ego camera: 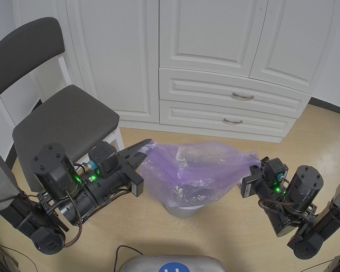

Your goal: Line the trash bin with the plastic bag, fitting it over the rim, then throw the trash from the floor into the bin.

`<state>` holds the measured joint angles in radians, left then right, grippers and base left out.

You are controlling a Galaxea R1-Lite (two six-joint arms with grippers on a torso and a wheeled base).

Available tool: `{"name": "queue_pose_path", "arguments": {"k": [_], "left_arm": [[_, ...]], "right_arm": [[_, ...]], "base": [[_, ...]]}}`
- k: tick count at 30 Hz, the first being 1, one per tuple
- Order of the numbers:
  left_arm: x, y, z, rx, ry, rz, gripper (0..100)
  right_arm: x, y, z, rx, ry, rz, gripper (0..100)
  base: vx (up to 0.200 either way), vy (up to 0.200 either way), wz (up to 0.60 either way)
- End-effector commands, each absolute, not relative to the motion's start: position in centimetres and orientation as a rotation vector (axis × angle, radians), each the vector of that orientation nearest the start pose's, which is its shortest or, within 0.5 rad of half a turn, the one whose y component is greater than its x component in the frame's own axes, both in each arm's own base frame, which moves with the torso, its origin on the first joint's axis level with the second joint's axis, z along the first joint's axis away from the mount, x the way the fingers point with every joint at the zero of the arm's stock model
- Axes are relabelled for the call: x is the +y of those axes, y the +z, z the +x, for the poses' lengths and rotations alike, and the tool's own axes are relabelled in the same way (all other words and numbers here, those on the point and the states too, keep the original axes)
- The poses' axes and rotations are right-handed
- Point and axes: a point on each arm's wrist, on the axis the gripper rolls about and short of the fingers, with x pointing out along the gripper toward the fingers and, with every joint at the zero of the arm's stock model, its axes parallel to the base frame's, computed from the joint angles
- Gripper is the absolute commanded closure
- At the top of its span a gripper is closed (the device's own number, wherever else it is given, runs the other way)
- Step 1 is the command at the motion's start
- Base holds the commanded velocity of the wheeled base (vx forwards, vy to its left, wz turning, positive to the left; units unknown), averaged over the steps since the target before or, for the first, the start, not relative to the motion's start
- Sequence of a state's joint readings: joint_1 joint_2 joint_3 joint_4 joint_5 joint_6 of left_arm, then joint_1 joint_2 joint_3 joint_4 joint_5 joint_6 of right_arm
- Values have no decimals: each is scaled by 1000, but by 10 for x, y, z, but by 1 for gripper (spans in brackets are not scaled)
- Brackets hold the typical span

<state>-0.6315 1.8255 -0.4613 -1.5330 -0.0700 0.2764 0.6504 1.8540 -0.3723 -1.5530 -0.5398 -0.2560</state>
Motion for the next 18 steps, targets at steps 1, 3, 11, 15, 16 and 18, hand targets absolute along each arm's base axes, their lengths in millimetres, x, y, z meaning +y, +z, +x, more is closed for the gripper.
{"name": "queue_pose_path", "arguments": {"k": [1, 3, 11, 15, 16, 18], "left_arm": [[-185, 140, 234, -225, -711, 204, 100], [-191, 137, 234, -209, -730, 173, 100], [-217, 105, 257, -126, -756, 137, 100], [-229, 103, 273, -124, -673, 50, 100], [-229, 103, 273, -124, -673, 50, 100], [-236, 102, 282, -134, -610, 22, 100]], "right_arm": [[177, 123, 230, -82, 124, -166, 100], [184, 124, 234, -91, 116, -131, 100], [203, 126, 239, -111, 144, -38, 100], [209, 123, 239, -107, 159, -17, 100], [209, 123, 239, -107, 159, -17, 100], [212, 119, 243, -103, 160, -6, 100]], "base": [[0, 0, 0], [0, 0, 0], [0, 0, 0], [0, 0, 0], [0, 0, 0], [0, 0, 0]]}}
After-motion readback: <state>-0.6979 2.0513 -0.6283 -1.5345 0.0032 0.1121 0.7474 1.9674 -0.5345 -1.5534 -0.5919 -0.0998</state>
